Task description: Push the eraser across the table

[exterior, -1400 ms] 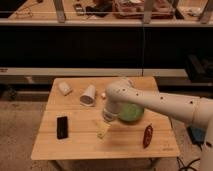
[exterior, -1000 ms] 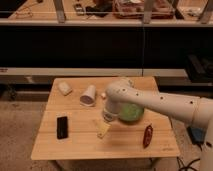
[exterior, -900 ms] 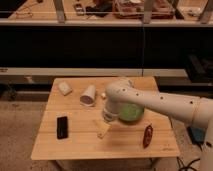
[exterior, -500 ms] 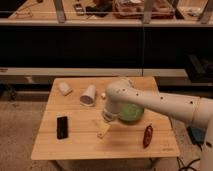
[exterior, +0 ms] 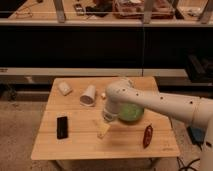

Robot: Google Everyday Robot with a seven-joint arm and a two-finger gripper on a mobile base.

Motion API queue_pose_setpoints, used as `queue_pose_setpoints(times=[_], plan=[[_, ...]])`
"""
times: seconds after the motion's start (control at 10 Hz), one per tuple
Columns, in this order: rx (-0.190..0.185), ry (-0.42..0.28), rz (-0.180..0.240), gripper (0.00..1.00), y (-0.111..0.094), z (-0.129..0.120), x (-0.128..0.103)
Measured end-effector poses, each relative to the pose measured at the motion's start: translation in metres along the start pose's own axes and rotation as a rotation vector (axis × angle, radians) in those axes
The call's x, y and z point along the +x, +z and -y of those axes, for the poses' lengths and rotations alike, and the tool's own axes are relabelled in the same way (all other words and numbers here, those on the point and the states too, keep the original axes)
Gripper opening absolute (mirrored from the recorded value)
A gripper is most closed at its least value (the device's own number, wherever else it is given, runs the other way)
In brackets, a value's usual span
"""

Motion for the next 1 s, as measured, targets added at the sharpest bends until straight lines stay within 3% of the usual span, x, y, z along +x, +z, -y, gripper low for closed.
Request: queue_pose_setpoints(times=[0.5, 0.7, 0.8, 1.0], plan=[[0.000, 0.000, 0.000, 0.80, 0.000, 0.000, 0.000], [-0.016, -0.010, 0.000, 0.80, -0.003, -0.003, 0.001], [-0.039, -0.033, -0.004, 0.79, -0.007, -0.007, 0.007], [-0.170, -0.228, -0.076, 0.61, -0.035, -0.016, 0.067]])
